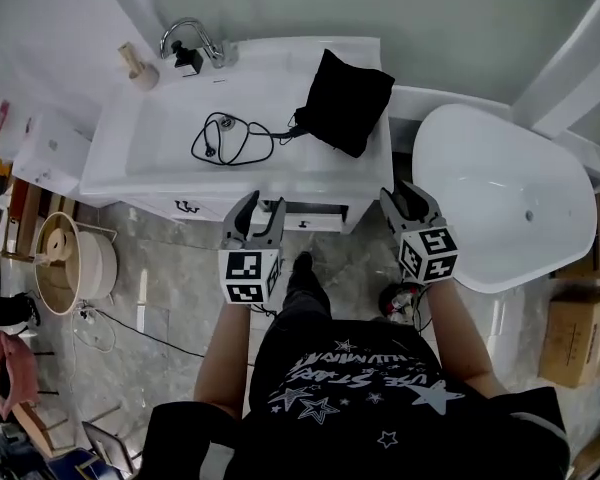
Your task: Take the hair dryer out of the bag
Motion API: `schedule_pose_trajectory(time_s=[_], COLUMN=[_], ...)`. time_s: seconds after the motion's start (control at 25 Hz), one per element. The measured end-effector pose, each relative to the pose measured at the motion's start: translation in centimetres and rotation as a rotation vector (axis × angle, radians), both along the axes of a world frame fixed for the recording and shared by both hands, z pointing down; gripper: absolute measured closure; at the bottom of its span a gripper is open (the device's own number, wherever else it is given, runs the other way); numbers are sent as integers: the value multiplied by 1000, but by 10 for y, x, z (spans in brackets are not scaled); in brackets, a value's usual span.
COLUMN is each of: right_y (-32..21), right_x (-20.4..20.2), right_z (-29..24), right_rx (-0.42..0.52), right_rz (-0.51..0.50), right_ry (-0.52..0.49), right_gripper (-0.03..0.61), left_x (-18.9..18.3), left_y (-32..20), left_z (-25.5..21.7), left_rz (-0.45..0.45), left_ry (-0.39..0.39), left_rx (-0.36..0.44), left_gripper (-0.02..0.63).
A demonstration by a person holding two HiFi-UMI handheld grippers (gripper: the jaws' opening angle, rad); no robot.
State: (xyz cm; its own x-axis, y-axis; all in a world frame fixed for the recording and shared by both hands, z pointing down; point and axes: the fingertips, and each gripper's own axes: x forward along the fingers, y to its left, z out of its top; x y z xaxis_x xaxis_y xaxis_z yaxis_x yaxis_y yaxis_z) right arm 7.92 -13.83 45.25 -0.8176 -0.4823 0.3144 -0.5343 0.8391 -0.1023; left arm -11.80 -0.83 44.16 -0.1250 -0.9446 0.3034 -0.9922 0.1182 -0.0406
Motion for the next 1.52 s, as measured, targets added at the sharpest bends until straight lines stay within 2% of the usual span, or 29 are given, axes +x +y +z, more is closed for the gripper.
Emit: schedule_pose_trajectory(time_s=[0.08, 0.36, 0.64, 0.96, 1.2, 1.36, 1.52], right_y=[-7, -21, -43, -70, -80, -83, -83], right_x=[-9, -45, -72, -100, -116, -123, -128], right_z=[7, 30, 42, 67, 90, 98, 106], right_rx=[-26, -73, -63, -96, -143, -161, -175], right_rz=[17, 60, 119, 150, 157, 163, 144], right_ry=[16, 97, 195, 327, 447, 493, 528], right_gripper=[399, 313, 296, 330, 337, 345, 302], left_x=[-5, -26, -49, -63, -79, -88, -92], left_y=[-14, -52, -87, -128, -156, -167, -173], left_z=[8, 25, 36, 55, 63, 69, 74], left_rz=[56, 194, 290, 446, 508, 528, 534], left_ry=[16, 41, 43, 41, 38, 43, 50], left_rx=[-29, -101, -142, -198, -216, -225, -229], left_gripper=[349, 235, 229, 230, 230, 230, 230])
